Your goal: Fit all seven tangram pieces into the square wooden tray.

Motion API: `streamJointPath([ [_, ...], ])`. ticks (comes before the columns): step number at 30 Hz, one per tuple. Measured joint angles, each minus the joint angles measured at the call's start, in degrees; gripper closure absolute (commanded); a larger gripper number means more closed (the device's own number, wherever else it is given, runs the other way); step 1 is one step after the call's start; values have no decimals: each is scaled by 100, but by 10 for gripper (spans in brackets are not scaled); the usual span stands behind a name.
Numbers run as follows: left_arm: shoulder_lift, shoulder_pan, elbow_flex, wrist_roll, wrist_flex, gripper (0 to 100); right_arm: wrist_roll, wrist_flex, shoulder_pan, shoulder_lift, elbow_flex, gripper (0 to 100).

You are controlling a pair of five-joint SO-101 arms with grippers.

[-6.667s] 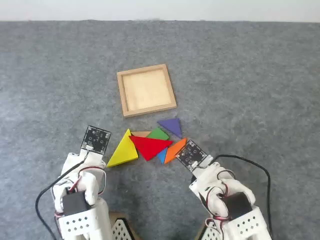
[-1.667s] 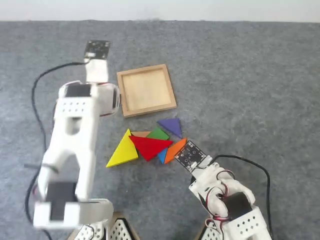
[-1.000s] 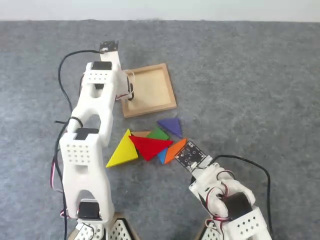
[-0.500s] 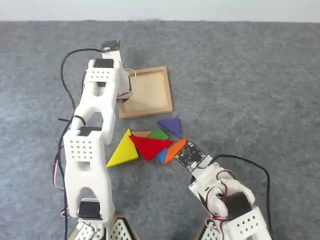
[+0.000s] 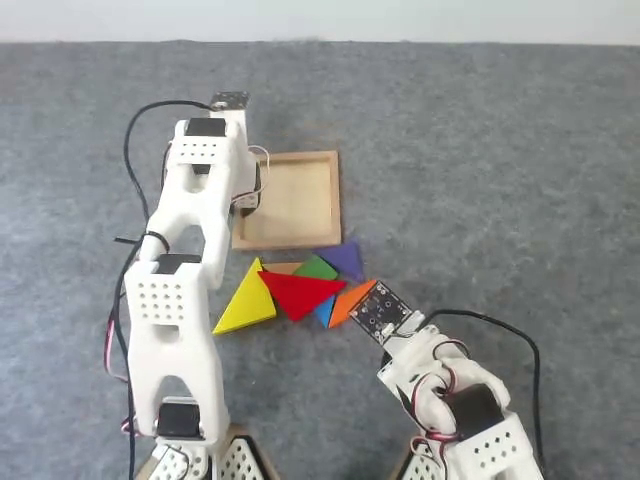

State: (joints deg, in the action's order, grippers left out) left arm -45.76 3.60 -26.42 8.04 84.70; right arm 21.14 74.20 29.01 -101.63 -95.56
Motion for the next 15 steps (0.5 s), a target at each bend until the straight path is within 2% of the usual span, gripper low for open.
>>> streamJointPath([
  [4, 176, 9, 255, -88, 79, 991, 0, 0, 0, 0, 0, 991],
  [7, 677, 18, 1002, -88, -53, 991, 0, 0, 0, 0, 0, 991],
  [15, 2848, 18, 4105, -105, -1635, 988, 0, 0, 0, 0, 0, 991],
])
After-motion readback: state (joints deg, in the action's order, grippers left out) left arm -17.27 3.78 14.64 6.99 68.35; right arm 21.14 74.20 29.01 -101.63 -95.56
